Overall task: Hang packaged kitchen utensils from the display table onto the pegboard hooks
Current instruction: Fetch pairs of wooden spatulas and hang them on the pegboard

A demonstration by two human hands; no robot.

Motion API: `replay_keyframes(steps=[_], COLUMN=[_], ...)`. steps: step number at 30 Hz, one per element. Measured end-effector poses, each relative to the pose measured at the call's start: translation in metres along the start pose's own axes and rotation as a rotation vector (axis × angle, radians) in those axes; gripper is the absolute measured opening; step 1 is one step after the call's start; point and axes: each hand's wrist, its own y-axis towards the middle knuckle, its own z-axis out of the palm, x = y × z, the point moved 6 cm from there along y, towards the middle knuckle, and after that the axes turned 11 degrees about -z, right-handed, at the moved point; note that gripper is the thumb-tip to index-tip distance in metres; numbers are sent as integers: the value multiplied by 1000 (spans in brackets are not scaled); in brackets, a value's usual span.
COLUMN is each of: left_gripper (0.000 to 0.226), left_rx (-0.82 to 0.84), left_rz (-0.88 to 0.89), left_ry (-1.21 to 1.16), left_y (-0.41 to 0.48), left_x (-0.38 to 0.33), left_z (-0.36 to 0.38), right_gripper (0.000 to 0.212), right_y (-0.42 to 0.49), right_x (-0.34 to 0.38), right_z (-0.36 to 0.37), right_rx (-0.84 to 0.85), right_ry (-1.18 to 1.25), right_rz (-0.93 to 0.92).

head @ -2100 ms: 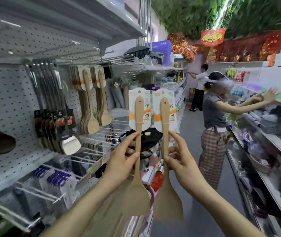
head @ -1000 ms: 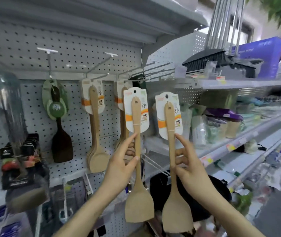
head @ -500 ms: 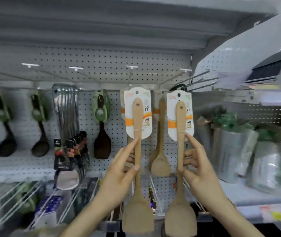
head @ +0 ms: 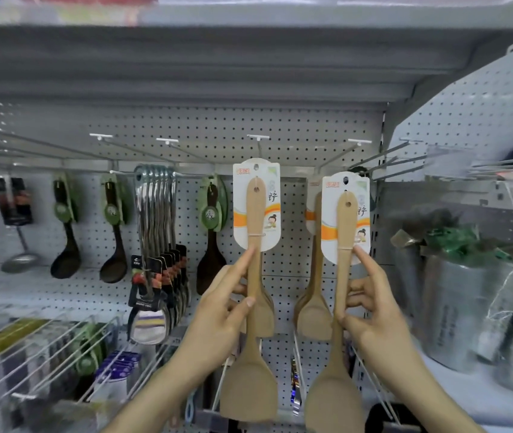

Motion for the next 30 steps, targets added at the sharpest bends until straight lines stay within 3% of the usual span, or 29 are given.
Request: replay_keyframes(steps=[18, 30], left_gripper=[85, 86], left_rx=[6, 11], left_rz=[-14, -35], left_ry=[-21, -24], left_y=[26, 47], left_x=[22, 39], left_z=[8, 12], right_gripper=[115, 114], right_y=[4, 19], right_x=[11, -16], right_z=[-7, 1], right_rx=[-23, -27], right_ry=[-45, -30], right_rz=[-37, 38])
